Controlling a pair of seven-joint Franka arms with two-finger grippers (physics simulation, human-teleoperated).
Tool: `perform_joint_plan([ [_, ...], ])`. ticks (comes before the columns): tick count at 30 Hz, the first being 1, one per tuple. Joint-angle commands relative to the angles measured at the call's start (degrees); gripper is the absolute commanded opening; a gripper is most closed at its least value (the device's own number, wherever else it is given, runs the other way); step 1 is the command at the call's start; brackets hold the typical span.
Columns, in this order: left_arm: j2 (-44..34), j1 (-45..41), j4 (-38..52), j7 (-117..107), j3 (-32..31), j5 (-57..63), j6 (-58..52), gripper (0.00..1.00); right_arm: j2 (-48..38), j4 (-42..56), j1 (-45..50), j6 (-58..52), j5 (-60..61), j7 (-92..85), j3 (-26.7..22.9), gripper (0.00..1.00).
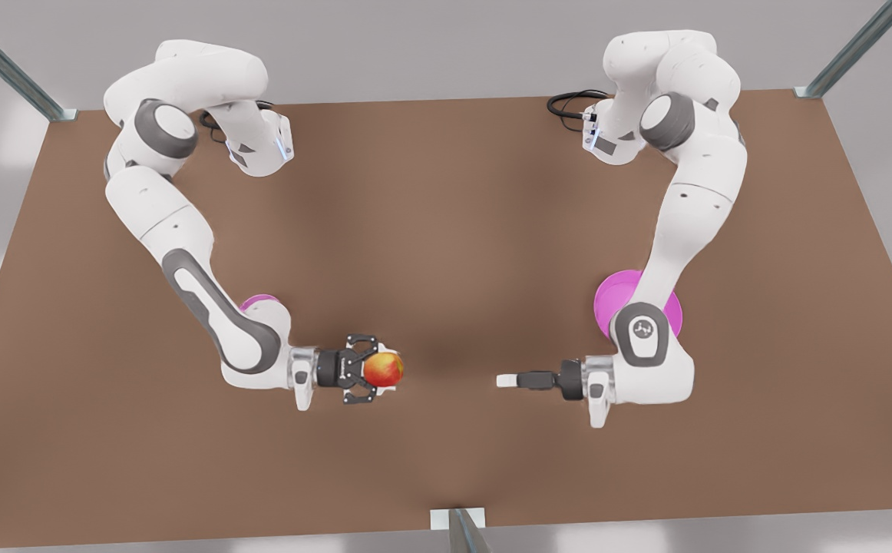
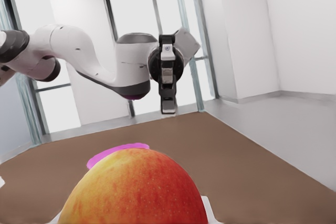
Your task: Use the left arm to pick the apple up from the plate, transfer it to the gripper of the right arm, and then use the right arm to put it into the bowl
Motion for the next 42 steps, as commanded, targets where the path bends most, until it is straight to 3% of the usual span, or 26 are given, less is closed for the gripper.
perform_joint_plan([
  [1, -7.4, 2.1, 0.0, -16.0, -0.4, 30.4, -21.9, 1.00, -1.8, -1.6, -3.6, -2.0, -14.6, 6.4, -0.7, 0.60],
  [2, -12.7, 0.6, 0.0, -18.9, -0.7, 47.6, -30.7, 1.00, -3.2, -1.6, -4.9, -2.3, -25.4, 12.1, -1.6, 0.60],
  [3, -14.9, -1.7, 0.0, -19.0, -0.7, 57.1, -37.7, 1.00, -4.7, -1.6, -5.4, -4.0, -32.2, 16.3, -3.0, 0.60],
  [6, -20.9, -1.1, 0.1, -29.0, -0.8, 57.8, -52.6, 1.00, -10.5, -1.6, -6.4, -7.6, -53.5, 22.8, -7.7, 0.60],
  [7, -21.4, 4.5, 0.1, -30.3, -5.5, 53.9, -55.9, 1.00, -12.6, -1.7, -6.4, -8.6, -59.6, 24.7, -9.3, 0.60],
  [8, -21.1, 10.7, -0.2, -32.4, -10.6, 52.9, -55.7, 1.00, -14.7, -3.0, -6.4, -9.0, -64.3, 27.0, -10.3, 0.60],
  [10, -21.3, 13.3, -2.5, -31.8, -12.7, 56.8, -51.2, 1.00, -18.8, -5.5, -6.4, -9.0, -74.6, 32.3, -11.6, 0.60],
  [11, -29.6, 10.5, -11.8, -20.4, -4.4, 56.3, -45.2, 1.00, -20.1, -6.3, -6.3, -9.0, -78.2, 36.1, -12.0, 0.60],
  [12, -37.3, -1.6, -20.2, -13.2, 13.7, 52.5, -37.9, 1.00, -21.4, -6.9, -6.3, -9.0, -82.7, 40.6, -12.3, 0.60],
  [13, -39.5, -4.2, -22.9, -12.7, 18.6, 51.6, -34.5, 1.00, -22.1, -7.4, -6.2, -9.6, -84.7, 42.7, -12.3, 0.60],
  [18, -39.5, -4.6, -19.5, -13.1, 20.1, 48.8, -34.2, 1.00, -21.9, -5.8, -5.9, -15.0, -86.0, 42.1, -12.2, 0.59],
  [20, -37.3, -4.8, -11.0, -12.5, 19.1, 48.0, -40.0, 1.00, -29.7, -9.2, 1.8, -16.1, -84.2, 43.1, -22.2, 0.59],
  [22, -35.1, -7.4, -11.0, -13.4, 19.0, 52.5, -40.0, 1.00, -36.6, -15.4, 8.5, -16.5, -78.8, 47.2, -31.1, 0.59],
  [27, -34.4, -7.7, -10.9, -13.2, 19.0, 53.3, -37.8, 1.00, -39.1, -23.6, 11.3, -10.7, -78.6, 58.9, -31.3, 0.59],
  [34, -34.4, -7.7, -10.9, -13.1, 19.1, 53.7, -37.7, 1.00, -38.9, -31.5, 11.4, -1.4, -72.4, 60.6, -32.8, 0.59],
  [42, -34.5, -7.9, -10.9, -13.3, 19.1, 53.4, -38.1, 1.00, -38.4, -33.7, 12.5, -0.6, -69.9, 61.7, -33.7, 0.59],
])
